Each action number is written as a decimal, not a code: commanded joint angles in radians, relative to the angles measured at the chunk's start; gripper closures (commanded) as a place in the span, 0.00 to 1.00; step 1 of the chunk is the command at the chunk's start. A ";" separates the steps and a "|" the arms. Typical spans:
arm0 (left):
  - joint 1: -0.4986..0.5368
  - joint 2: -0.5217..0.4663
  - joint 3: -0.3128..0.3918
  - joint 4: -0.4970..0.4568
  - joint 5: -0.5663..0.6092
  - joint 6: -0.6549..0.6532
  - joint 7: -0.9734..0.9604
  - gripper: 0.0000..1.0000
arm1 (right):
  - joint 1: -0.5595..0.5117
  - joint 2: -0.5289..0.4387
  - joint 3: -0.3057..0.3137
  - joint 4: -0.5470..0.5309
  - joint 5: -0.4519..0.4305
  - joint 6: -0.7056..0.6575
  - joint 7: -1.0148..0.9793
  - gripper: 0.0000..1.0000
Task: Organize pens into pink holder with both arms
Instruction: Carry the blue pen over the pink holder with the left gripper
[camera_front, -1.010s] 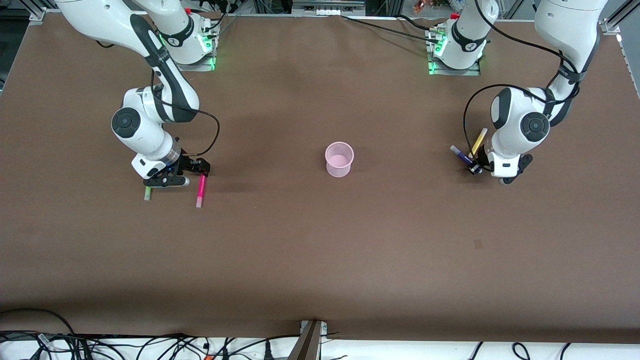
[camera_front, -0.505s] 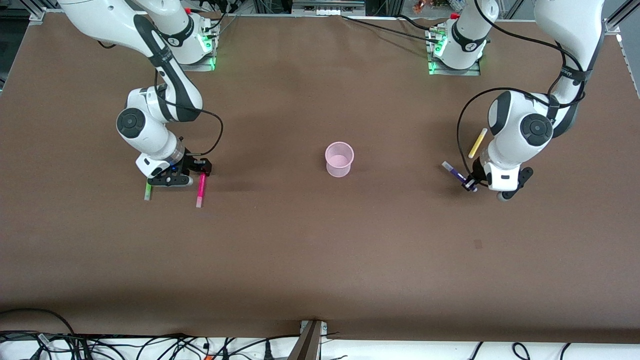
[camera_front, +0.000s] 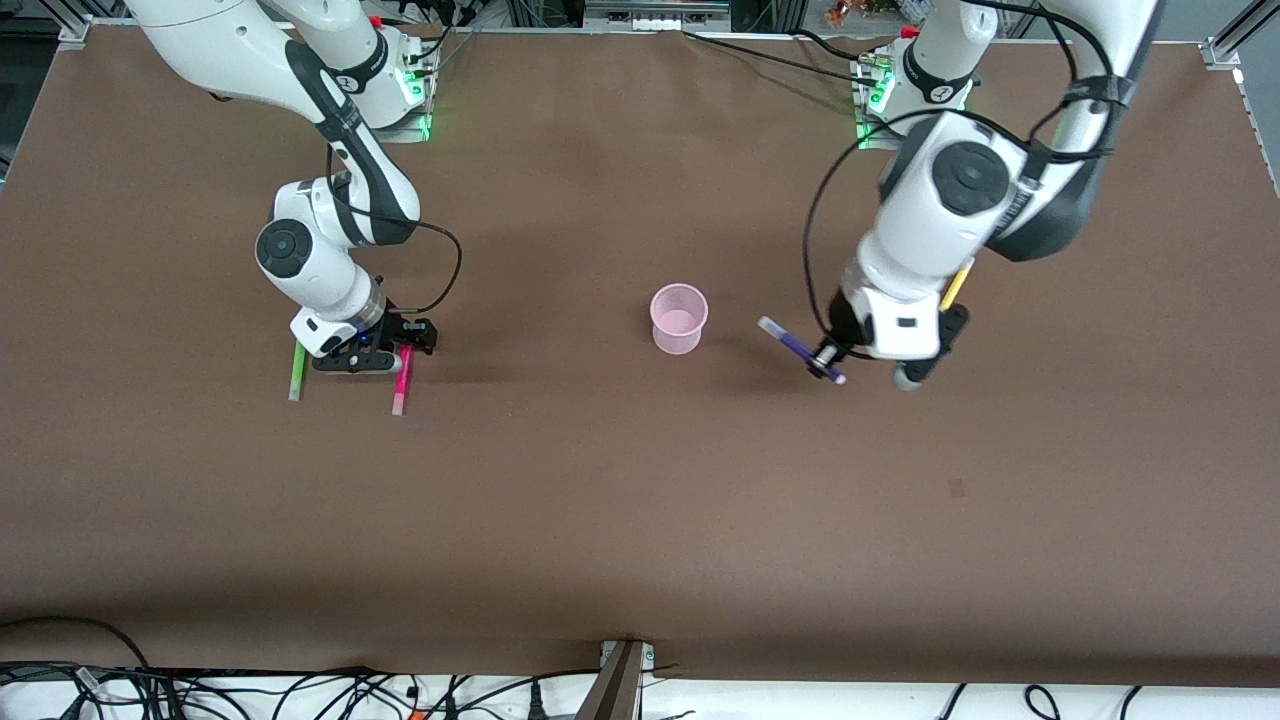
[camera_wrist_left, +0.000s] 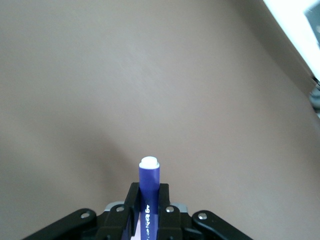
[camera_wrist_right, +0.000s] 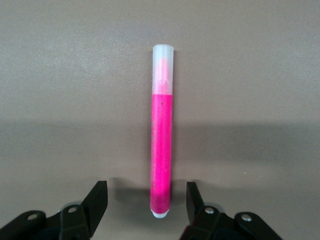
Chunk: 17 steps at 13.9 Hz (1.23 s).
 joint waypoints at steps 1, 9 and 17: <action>-0.117 0.041 0.007 0.055 0.135 -0.020 -0.170 1.00 | 0.002 0.000 0.001 -0.005 0.003 0.017 0.004 0.45; -0.326 0.079 0.009 0.044 0.643 -0.163 -0.644 1.00 | -0.003 0.015 0.001 -0.005 0.003 0.020 -0.001 0.60; -0.452 0.210 0.016 0.081 0.872 -0.302 -0.793 1.00 | -0.009 0.017 0.000 -0.004 0.003 0.023 -0.004 0.85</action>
